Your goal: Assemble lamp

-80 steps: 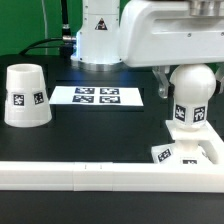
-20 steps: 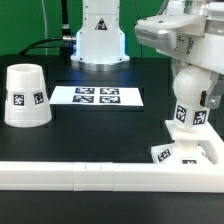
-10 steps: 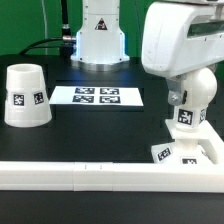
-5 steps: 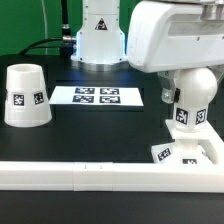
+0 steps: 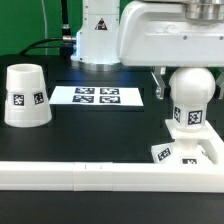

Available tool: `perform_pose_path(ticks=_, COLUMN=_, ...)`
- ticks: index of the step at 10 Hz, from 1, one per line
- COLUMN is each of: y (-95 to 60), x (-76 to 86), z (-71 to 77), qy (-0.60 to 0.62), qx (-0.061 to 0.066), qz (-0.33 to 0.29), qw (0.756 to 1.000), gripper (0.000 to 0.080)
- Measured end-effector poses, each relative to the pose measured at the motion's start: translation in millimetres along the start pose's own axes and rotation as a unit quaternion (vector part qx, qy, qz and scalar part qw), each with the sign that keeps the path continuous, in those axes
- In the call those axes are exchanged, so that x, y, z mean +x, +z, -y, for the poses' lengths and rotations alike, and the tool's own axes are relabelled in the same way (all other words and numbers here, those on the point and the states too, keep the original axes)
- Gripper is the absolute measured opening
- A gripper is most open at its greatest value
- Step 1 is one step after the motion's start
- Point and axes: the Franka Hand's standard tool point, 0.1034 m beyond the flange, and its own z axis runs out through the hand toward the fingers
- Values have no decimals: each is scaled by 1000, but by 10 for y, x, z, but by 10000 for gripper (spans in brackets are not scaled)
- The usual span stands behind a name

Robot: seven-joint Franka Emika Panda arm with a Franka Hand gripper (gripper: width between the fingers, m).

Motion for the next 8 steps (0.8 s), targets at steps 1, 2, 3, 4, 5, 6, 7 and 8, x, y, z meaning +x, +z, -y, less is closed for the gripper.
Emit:
perform_pose_path(ticks=1, y=3, x=-1, z=3, qy=54, qx=1, qz=0, qw=999, gripper=574)
perform_pose_path(ticks=2, y=7, x=-8, z=14, qy=115, qx=2, qz=0, qw=993, gripper=574)
perform_pose_path(ticks=3, y=10, x=-13, z=24, qy=173, qx=5, qz=2, qw=985, gripper=574)
perform_pose_path(ticks=4, y=13, x=-23, z=32, qy=215, qx=9, qz=6, qw=976, gripper=574)
perform_pose_path(ticks=5, y=17, x=-34, z=39, qy=263, qx=13, qz=11, qw=965, gripper=574)
perform_pose_path(ticks=6, y=17, x=-39, z=47, qy=310, qx=15, qz=15, qw=951, gripper=574)
perform_pose_path(ticks=7, y=18, x=-40, z=50, qy=367, qx=20, qz=19, qw=930, gripper=574)
perform_pose_path(ticks=8, y=18, x=-41, z=51, qy=406, qx=22, qz=22, qw=913, gripper=574)
